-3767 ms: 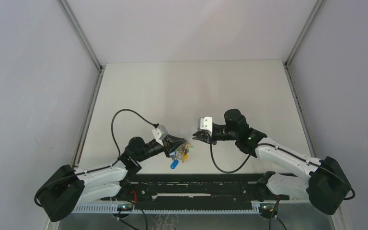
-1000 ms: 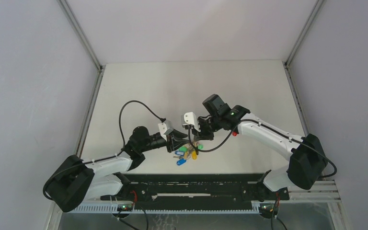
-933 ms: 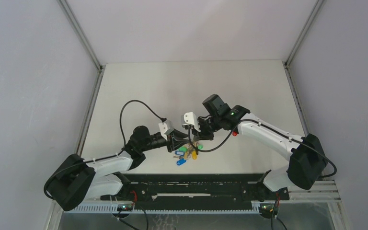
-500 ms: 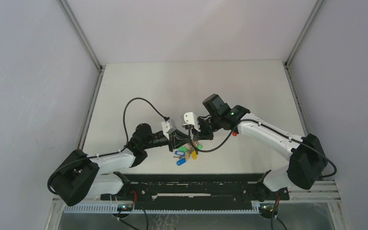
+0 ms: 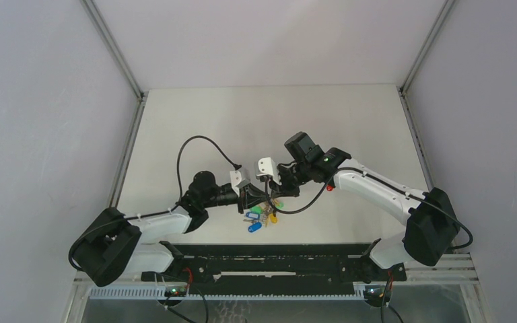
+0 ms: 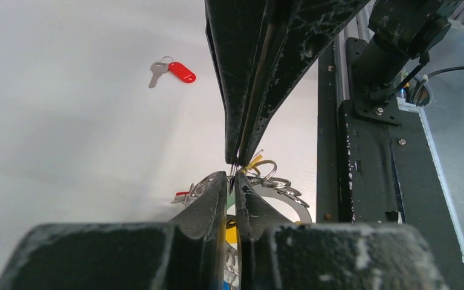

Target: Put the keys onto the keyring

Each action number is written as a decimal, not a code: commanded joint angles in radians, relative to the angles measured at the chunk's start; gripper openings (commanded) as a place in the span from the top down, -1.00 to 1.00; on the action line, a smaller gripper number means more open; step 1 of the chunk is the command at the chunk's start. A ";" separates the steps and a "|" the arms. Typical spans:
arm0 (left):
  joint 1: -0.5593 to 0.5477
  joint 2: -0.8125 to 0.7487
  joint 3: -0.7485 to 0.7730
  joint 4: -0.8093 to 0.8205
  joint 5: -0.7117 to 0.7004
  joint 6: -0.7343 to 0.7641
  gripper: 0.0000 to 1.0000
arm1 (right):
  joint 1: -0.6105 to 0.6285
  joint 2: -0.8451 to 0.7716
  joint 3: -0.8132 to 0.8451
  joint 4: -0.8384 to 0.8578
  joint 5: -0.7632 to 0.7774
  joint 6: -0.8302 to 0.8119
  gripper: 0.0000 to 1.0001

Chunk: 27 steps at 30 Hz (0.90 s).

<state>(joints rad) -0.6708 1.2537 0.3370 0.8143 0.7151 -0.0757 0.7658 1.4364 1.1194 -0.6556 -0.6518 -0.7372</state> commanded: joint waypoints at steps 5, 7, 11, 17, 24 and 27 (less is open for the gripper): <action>0.000 -0.013 0.057 -0.059 0.004 0.057 0.87 | 0.006 -0.007 0.011 0.038 -0.032 -0.014 1.00; 0.000 -0.013 0.062 -0.060 0.008 0.057 0.92 | 0.008 -0.009 0.011 0.040 -0.031 -0.013 1.00; -0.004 -0.011 0.067 -0.047 0.017 0.048 0.99 | 0.019 -0.004 0.010 0.047 -0.030 -0.009 1.00; -0.015 -0.013 0.066 -0.014 0.026 0.025 0.87 | 0.030 0.007 0.011 0.050 -0.028 0.000 1.00; -0.030 -0.007 0.065 0.011 0.025 0.012 0.90 | 0.042 0.028 0.010 0.066 -0.029 0.017 1.00; -0.032 -0.020 0.053 0.018 0.007 0.010 0.99 | 0.043 0.025 0.010 0.073 -0.021 0.031 1.00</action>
<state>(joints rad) -0.6891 1.2549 0.3420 0.7475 0.7181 -0.0471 0.7906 1.4590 1.1194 -0.6399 -0.6449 -0.7277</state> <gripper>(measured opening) 0.022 0.003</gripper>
